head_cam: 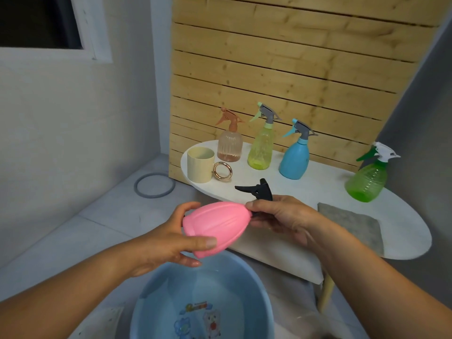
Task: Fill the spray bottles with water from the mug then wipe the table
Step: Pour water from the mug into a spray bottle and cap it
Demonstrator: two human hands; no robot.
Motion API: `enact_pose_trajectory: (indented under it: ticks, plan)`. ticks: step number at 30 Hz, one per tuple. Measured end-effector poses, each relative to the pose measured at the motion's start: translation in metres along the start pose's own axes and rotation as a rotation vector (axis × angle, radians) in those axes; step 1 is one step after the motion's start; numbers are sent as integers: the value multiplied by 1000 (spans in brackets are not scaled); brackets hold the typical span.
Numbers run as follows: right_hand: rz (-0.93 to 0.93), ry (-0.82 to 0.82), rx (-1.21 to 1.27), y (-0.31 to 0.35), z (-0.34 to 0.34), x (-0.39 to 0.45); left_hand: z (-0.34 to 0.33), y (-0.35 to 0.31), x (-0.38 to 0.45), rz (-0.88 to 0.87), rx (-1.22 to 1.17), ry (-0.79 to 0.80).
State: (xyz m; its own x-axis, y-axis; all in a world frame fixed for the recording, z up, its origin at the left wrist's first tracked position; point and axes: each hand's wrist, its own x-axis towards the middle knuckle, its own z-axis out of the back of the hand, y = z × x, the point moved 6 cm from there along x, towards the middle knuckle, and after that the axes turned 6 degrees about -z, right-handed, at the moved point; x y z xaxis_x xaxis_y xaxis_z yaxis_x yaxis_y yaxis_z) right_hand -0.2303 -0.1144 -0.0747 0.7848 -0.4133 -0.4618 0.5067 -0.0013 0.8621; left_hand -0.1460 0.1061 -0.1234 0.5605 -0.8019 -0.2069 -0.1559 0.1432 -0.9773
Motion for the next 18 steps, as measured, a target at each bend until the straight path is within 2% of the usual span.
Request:
enact_pose_trajectory:
  ticks: [2,8,15,18]
  plan:
    - [4,-9,2,0,3,1,-1,-1,2,-14,40,-24]
    - [14,-13,27,7,18,4,1,-5,7,1,-60,-1]
    - [23,91,221,12,17,10,-6,0,11,135,-233,113]
    - [55,106,157,15,14,10,-5,5,13,187,-297,130]
